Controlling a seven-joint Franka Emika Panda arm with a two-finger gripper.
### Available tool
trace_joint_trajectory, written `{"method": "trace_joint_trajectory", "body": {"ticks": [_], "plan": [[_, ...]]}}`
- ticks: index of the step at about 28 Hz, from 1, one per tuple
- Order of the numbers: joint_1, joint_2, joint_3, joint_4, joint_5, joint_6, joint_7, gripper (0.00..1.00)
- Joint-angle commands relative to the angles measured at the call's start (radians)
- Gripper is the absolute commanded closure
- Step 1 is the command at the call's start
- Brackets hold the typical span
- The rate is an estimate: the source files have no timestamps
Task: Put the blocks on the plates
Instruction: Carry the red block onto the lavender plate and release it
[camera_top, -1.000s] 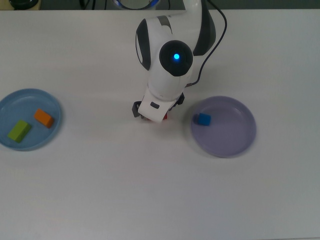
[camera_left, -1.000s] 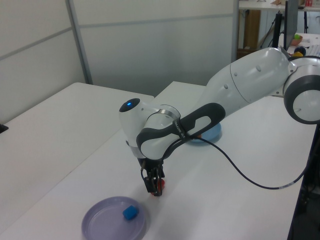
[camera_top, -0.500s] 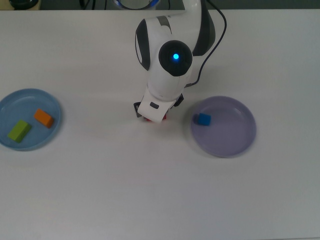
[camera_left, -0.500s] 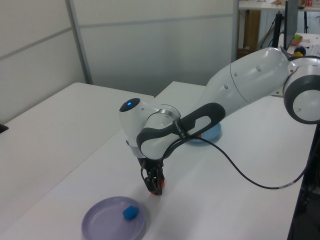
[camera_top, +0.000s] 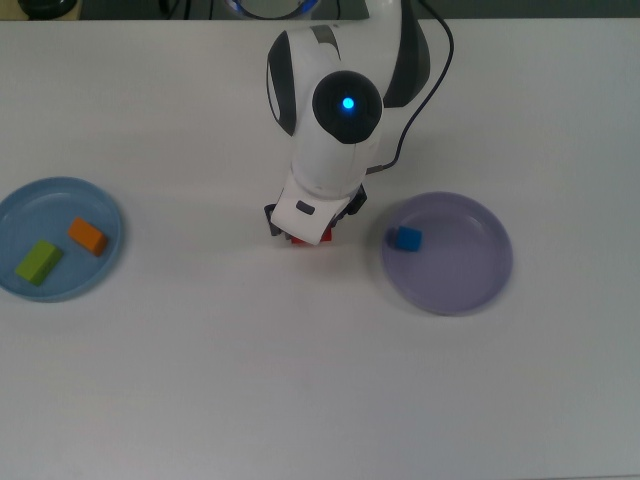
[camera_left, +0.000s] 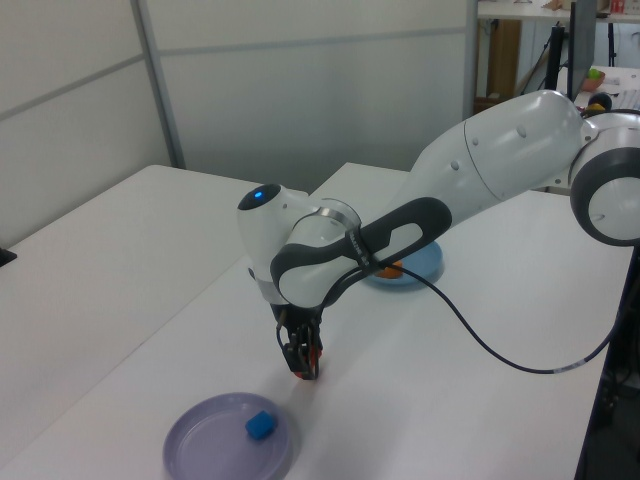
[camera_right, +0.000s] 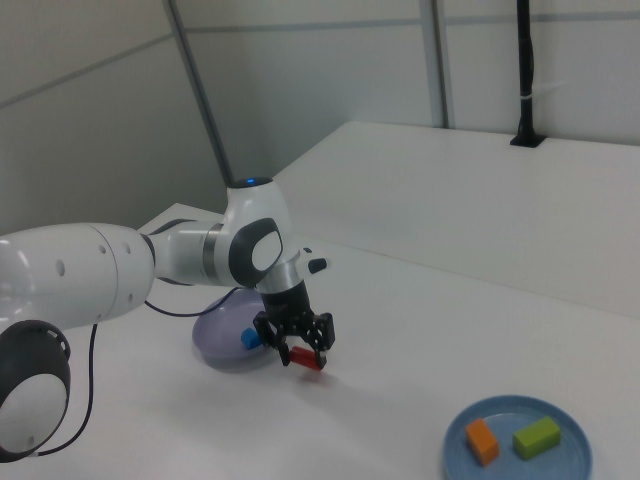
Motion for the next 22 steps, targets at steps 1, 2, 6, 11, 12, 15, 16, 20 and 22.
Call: {"method": "trace_joint_trajectory", "body": {"ticks": [1,2,6,11,12,15,16,20,22], "plan": [[0.015,-0.026,0.002,0.016,0.024,0.019,0.034,0.41],[0.019,-0.026,0.004,0.027,0.024,0.02,0.052,0.41],[0.074,-0.023,0.004,0.061,0.018,0.023,0.112,0.41],[0.151,-0.012,0.002,0.088,0.009,0.051,0.166,0.41],[0.16,-0.011,0.002,0.09,0.007,0.074,0.178,0.4],[0.191,-0.004,0.002,0.085,-0.006,0.178,0.231,0.4],[0.199,0.0,0.0,0.085,-0.013,0.2,0.244,0.4],[0.21,0.035,0.002,0.085,-0.069,0.279,0.319,0.39],[0.21,0.049,0.0,0.085,-0.097,0.302,0.34,0.37]]}}
